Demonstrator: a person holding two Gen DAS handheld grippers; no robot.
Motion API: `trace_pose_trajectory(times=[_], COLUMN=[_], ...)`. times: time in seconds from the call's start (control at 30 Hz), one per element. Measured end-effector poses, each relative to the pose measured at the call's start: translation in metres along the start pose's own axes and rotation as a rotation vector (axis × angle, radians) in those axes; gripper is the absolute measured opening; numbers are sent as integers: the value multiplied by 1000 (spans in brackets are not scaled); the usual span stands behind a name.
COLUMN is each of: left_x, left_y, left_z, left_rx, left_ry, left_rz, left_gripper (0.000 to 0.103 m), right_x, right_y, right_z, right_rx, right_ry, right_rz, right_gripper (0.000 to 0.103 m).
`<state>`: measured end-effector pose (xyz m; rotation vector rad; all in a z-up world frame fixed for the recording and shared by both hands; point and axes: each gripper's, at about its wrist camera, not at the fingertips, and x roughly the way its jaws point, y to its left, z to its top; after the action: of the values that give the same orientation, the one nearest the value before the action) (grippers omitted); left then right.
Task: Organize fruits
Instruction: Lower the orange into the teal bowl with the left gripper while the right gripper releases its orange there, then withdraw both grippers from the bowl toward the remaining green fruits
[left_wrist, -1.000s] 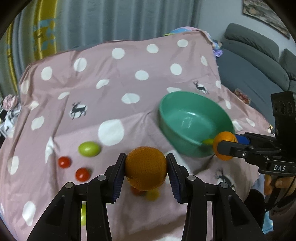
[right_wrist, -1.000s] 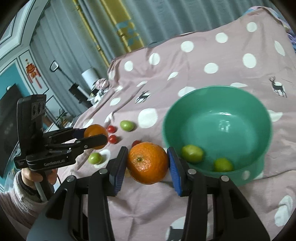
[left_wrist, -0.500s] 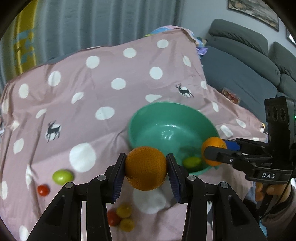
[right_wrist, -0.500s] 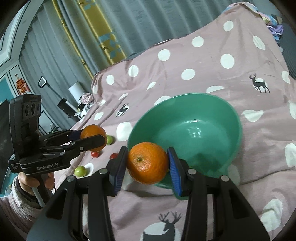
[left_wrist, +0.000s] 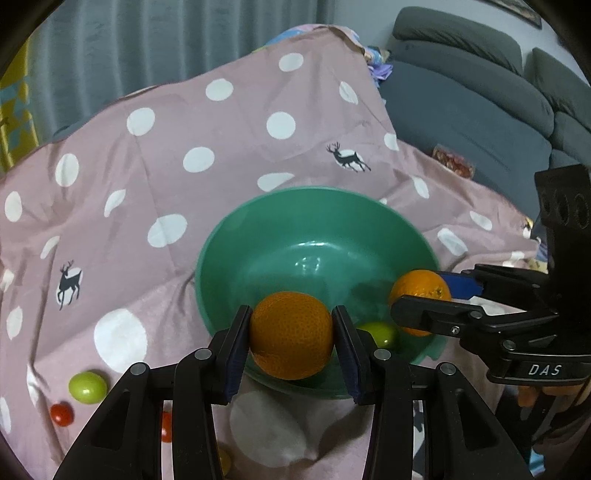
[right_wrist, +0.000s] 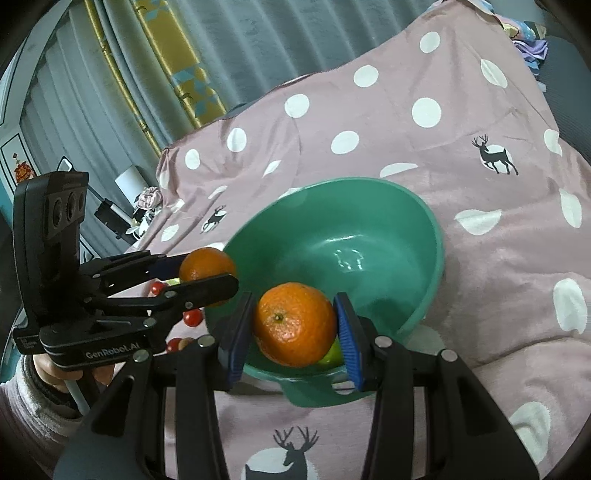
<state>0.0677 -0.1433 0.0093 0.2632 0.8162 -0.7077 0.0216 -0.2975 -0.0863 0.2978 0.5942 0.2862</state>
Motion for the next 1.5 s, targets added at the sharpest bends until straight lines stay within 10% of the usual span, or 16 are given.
trace_pose_trajectory(times=[0.7,0.97,1.5], left_x=[9,-22,-107], left_y=[10,14,90], left_z=[-7,-16,-125], left_rx=[-31,-63,-326], left_ry=[31,-21,-2], left_rz=[16,26,244], left_gripper=[44,72,73], right_x=[10,-1,-28], right_y=[1,9,52], right_z=[-5,-6,-21], right_rx=[-9,-18,-97], right_ry=[31,6,10], right_rz=[-5,16,74], right_gripper=[46,49,68])
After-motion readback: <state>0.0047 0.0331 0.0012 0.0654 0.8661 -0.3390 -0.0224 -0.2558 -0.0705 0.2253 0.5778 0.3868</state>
